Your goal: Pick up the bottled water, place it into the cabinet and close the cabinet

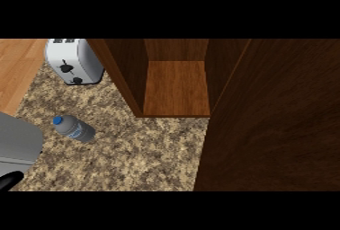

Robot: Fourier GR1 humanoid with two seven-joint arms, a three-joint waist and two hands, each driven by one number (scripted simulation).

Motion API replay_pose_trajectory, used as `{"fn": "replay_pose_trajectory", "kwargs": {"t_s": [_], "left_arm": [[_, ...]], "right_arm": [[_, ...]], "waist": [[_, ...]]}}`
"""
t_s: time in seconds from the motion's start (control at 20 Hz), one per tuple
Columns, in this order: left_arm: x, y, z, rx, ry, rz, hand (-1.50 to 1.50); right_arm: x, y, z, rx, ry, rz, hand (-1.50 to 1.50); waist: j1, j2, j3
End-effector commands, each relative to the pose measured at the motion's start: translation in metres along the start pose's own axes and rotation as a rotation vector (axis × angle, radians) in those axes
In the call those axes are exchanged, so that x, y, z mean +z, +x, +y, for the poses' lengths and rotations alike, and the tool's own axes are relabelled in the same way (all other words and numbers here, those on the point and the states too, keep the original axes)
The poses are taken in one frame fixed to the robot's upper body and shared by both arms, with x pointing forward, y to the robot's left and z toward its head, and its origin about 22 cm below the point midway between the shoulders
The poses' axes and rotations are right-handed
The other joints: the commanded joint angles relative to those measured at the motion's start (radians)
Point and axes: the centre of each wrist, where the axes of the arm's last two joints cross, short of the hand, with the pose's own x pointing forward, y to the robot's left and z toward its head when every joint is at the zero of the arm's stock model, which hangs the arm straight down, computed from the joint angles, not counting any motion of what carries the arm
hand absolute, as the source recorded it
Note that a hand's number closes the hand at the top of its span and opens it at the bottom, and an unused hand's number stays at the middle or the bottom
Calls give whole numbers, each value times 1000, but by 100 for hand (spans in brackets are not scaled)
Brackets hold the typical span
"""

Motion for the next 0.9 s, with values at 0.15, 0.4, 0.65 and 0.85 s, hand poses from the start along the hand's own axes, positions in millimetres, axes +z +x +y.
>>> {"fn": "replay_pose_trajectory", "kwargs": {"t_s": [0.15,0.4,0.65,0.85], "left_arm": [[2,-3,-5,6,-18,-23,-150],[-16,-21,0,-31,-2,16,-150],[-19,-46,4,-72,-5,35,-150],[-26,-58,16,-79,3,42,-150]], "right_arm": [[5,23,8,79,-25,-46,-150],[10,32,9,72,-51,-52,-150],[9,21,10,109,-29,-55,-150],[10,24,7,116,-23,-48,-150]], "waist": [[-4,1,0],[-7,1,-1],[-6,0,-1],[-4,0,-1]]}}
